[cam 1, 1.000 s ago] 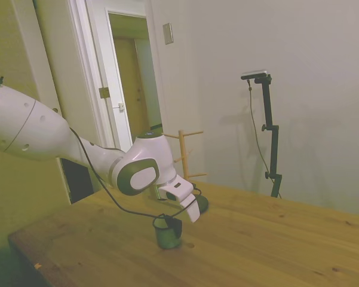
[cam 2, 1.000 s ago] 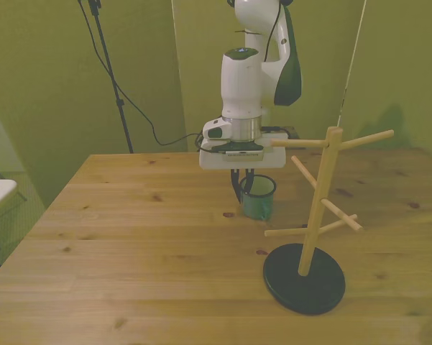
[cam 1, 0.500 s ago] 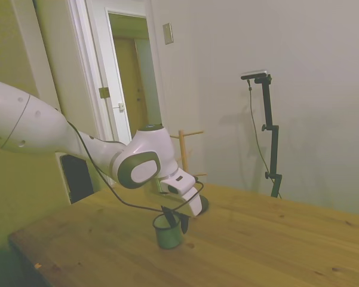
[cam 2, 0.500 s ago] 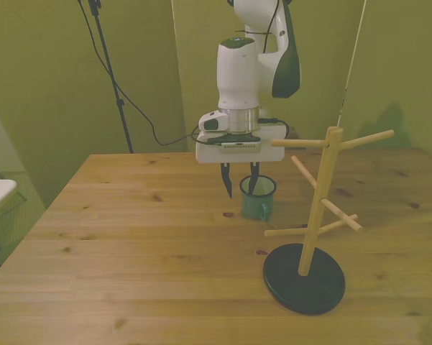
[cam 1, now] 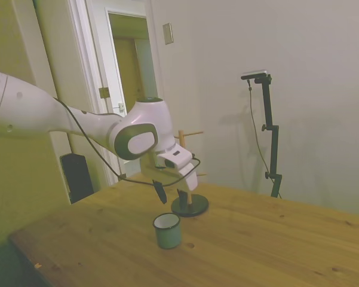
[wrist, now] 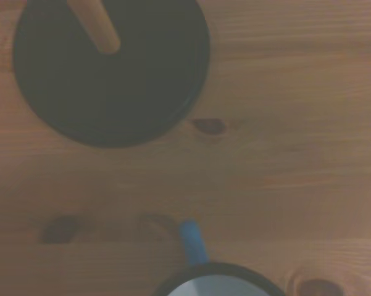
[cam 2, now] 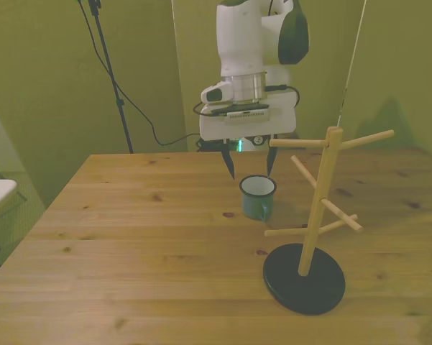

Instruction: Unload the mug

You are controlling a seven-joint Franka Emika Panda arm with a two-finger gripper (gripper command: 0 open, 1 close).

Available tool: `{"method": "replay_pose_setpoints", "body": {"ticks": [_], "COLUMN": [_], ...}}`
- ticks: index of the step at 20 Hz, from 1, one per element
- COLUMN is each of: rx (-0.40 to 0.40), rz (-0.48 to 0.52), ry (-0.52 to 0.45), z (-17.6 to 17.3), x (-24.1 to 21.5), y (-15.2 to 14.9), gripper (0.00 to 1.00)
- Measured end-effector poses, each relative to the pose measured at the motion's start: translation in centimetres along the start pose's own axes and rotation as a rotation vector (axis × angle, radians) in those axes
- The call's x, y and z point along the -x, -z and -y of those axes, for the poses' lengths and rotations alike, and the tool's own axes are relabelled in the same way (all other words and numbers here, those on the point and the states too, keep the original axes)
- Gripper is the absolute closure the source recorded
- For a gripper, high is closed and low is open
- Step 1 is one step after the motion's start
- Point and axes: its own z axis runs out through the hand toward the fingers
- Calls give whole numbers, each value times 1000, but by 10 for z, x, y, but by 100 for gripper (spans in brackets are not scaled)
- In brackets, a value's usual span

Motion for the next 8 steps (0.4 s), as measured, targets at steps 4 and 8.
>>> {"method": "replay_pose_setpoints", "body": {"ticks": [4, 8], "rx": [27, 24], "rz": [8, 1], "ry": [10, 60], "z": [32, 55], "x": [34, 59], "y": [8, 13], "gripper": [0, 0]}}
